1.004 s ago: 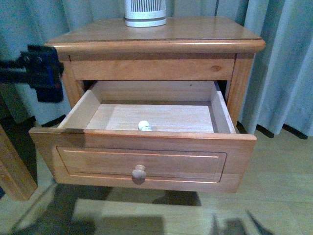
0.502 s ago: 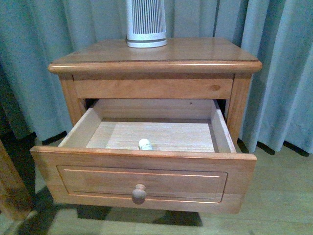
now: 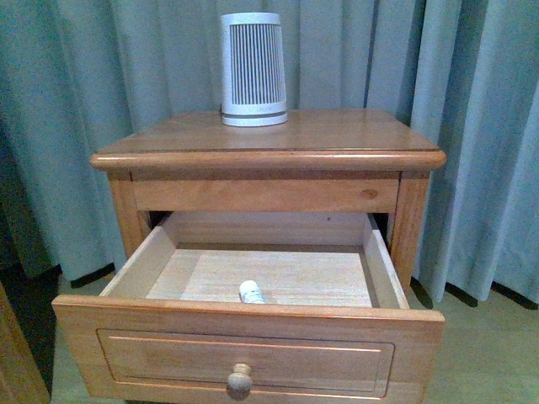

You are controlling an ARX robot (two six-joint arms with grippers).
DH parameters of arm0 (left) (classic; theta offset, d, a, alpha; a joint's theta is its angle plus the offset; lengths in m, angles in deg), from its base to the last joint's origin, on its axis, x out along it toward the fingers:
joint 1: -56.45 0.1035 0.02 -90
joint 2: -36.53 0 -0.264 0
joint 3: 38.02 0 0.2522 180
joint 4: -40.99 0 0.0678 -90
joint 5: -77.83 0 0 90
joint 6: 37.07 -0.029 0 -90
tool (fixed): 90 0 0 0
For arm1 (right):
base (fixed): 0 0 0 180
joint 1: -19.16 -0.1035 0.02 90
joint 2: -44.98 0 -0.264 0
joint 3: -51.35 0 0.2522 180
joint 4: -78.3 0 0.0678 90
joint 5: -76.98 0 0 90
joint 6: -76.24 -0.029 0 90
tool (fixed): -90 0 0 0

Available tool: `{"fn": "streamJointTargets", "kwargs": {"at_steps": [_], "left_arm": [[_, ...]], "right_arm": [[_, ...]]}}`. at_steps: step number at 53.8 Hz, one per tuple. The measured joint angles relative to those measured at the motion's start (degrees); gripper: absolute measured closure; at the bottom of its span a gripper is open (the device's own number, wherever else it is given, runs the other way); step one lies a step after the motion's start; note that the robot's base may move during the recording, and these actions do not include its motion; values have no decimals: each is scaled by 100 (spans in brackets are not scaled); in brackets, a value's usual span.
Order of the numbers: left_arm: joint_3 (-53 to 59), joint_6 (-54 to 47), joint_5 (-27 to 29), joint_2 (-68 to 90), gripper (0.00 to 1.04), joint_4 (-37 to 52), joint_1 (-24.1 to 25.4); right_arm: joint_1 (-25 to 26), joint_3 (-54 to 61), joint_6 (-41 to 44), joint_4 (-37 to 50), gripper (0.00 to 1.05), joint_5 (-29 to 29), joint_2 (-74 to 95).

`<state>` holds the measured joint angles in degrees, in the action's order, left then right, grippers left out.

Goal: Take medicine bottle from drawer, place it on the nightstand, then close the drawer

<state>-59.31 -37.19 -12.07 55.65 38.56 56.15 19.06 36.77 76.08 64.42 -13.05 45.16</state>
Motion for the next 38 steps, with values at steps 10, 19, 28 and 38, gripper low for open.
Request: {"fn": "streamJointTargets", "kwargs": {"at_steps": [10, 19, 28, 38], "left_arm": [[203, 0, 0, -289, 102, -24, 0], [358, -2, 0, -531, 102, -133, 0], [461, -2, 0, -809, 102, -284, 0], [688, 0, 2, -1836, 102, -1115, 4]], "right_arm": [[0, 0, 0, 0, 7, 0, 0], [0, 0, 0, 0, 7, 0, 0], [0, 0, 0, 0, 7, 0, 0], [0, 0, 0, 0, 7, -2, 0]]}}
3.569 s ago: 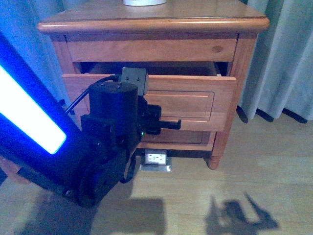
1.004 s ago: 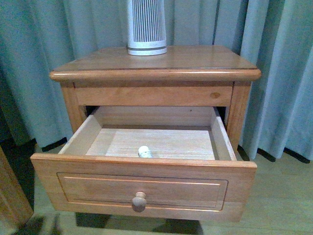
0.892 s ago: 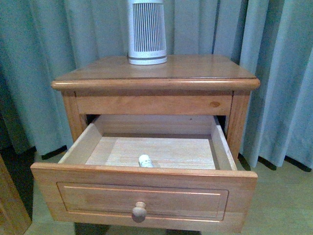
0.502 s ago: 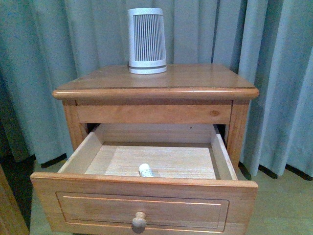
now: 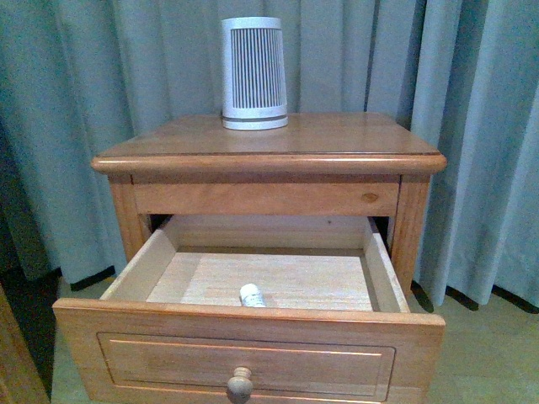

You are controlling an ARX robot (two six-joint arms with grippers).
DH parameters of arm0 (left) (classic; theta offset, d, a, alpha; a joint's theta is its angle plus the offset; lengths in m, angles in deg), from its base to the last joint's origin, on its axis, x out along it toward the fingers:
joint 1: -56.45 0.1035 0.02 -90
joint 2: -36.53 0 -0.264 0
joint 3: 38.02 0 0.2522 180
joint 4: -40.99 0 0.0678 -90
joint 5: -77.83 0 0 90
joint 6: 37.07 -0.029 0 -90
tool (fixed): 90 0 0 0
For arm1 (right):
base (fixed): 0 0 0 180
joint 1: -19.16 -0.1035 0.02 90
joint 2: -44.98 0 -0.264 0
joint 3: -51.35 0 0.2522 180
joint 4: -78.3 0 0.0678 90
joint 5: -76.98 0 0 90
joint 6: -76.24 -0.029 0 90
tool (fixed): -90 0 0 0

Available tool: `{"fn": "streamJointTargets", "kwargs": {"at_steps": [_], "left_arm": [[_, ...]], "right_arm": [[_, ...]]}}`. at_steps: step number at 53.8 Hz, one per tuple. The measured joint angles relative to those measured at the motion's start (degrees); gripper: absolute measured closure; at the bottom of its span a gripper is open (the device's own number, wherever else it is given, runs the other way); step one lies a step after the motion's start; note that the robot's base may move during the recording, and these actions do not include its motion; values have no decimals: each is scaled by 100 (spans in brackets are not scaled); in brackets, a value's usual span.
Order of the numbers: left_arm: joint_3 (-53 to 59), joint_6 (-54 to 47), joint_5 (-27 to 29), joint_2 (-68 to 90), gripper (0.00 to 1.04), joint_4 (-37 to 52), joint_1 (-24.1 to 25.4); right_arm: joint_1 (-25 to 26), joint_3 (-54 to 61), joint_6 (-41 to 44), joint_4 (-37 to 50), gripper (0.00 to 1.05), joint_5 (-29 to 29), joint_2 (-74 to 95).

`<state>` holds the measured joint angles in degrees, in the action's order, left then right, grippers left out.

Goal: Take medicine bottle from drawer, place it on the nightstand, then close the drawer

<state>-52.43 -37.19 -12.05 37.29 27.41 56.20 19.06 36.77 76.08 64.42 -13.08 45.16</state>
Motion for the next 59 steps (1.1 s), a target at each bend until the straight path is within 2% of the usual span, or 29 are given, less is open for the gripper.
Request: {"fn": "streamJointTargets", "kwargs": {"at_steps": [17, 38, 45, 59], "left_arm": [[7, 4, -9, -37, 101, -11, 0], [7, 2, -17, -39, 35, -11, 0], [7, -4, -11, -42, 6, -15, 0], [9, 0, 4, -48, 7, -26, -2]], "right_arm": [[0, 0, 0, 2, 7, 2, 0], [0, 0, 0, 0, 7, 22, 0], [0, 0, 0, 0, 7, 17, 0], [2, 0, 0, 2, 7, -31, 0]]}}
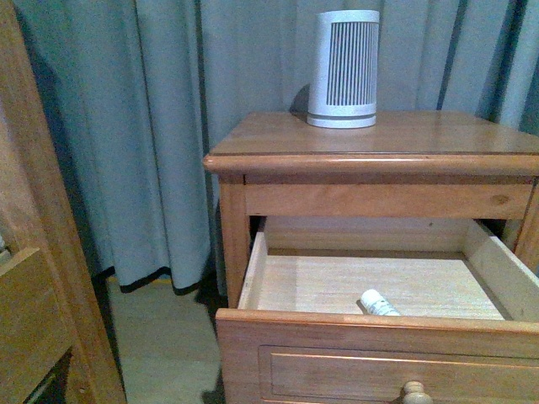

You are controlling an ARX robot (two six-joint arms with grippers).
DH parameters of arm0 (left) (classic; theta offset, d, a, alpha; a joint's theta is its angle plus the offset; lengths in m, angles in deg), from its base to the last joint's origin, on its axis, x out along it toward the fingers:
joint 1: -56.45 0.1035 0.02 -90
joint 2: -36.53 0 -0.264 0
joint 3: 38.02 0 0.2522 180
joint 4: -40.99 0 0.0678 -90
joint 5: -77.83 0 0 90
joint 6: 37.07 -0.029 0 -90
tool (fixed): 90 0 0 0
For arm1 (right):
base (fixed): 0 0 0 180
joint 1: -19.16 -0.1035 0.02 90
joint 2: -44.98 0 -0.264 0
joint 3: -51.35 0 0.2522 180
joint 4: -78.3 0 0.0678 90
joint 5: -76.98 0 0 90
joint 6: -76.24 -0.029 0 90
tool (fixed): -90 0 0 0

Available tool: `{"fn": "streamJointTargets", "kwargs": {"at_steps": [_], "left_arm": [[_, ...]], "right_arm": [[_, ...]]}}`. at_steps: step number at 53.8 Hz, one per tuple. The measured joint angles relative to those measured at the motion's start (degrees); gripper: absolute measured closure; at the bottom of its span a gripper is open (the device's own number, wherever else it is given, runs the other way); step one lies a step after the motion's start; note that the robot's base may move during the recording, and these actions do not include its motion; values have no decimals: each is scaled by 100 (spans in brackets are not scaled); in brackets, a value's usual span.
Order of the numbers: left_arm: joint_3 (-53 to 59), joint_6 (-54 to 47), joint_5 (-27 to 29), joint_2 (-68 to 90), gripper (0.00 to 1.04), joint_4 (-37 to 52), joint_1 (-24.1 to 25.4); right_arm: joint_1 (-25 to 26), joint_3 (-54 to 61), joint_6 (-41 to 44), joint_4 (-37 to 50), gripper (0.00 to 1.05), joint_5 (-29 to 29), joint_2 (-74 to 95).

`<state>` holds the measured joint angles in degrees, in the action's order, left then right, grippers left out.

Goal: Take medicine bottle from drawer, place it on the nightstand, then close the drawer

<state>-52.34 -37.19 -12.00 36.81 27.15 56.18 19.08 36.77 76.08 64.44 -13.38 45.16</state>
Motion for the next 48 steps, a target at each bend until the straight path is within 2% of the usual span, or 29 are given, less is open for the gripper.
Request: {"fn": "streamJointTargets", "kwargs": {"at_steps": [2, 4, 5, 7, 11, 15, 20, 28, 48], "left_arm": [[0, 2, 7, -4, 7, 0, 2], [0, 0, 15, -2, 7, 0, 2], [0, 0, 2, -2, 7, 0, 2], [0, 0, 2, -4, 7, 0, 2], [0, 0, 2, -2, 7, 0, 2], [0, 0, -2, -4, 7, 0, 2], [0, 0, -7, -4, 7, 0, 2], [0, 0, -11, -4, 7, 0, 2], [0, 0, -11, -4, 7, 0, 2]], "right_arm": [[-28, 0, -2, 24, 7, 146, 15], [-267, -7, -72, 339, 7, 942, 258], [-321, -9, -79, 461, 7, 1049, 358], [-428, -72, -197, 953, 7, 1858, 907], [-431, -446, -380, 1716, 7, 2435, 2118], [-479, -1091, -527, 2072, 7, 2391, 3351], [-581, -2009, -671, 2052, 7, 2271, 4802], [-743, -3510, -1084, 1095, 7, 1875, 6896], [-1025, -6076, -1318, 66, 7, 1532, 10065]]}}
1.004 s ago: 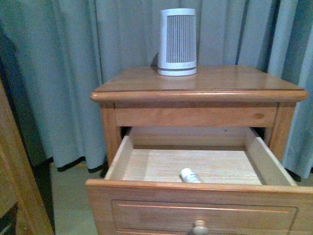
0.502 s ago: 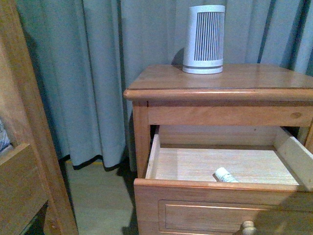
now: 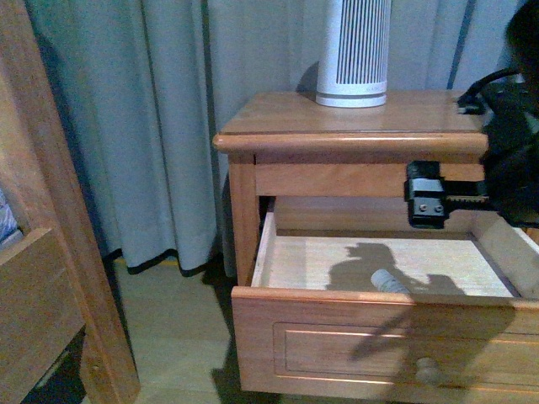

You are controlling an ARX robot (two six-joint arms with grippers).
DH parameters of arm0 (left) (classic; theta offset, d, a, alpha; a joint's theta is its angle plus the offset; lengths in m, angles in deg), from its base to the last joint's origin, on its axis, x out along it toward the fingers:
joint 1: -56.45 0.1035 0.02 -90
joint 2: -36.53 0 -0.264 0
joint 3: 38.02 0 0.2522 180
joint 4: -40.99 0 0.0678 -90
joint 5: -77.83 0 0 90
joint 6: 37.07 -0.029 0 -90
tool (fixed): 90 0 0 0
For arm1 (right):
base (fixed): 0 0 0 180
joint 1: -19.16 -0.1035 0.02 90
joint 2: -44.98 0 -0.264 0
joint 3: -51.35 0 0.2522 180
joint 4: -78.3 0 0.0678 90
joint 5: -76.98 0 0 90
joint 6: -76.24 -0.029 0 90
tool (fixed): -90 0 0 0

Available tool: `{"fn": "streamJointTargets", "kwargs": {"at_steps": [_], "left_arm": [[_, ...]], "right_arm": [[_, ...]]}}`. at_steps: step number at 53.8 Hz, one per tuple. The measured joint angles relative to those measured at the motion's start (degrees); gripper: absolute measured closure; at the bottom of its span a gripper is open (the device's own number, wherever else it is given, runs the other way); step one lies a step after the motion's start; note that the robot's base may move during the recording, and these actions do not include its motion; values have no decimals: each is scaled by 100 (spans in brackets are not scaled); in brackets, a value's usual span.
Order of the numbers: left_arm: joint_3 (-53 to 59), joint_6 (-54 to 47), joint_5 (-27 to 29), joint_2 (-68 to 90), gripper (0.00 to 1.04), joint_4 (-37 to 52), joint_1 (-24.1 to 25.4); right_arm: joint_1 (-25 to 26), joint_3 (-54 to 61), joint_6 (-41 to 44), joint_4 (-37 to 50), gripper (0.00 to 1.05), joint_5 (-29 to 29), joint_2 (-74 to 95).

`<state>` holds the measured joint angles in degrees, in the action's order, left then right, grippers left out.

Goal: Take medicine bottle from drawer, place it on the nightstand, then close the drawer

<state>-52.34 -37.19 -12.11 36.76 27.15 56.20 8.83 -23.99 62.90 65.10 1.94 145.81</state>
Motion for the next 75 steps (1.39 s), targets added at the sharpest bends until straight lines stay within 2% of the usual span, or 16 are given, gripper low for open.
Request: {"fn": "streamJointTargets", "kwargs": {"at_steps": [18, 45, 62, 75], "left_arm": [[0, 0, 2, 0, 7, 0, 0], [0, 0, 0, 0, 7, 0, 0], [0, 0, 0, 0, 7, 0, 0], [0, 0, 2, 0, 7, 0, 0]], "right_arm": [[-225, -1152, -66, -160, 7, -107, 1521], [-356, -1523, 151, 249, 7, -280, 2579], [-310, -1786, 223, 179, 7, -411, 2894], [-240, -1816, 223, 118, 41, -472, 2940]]}}
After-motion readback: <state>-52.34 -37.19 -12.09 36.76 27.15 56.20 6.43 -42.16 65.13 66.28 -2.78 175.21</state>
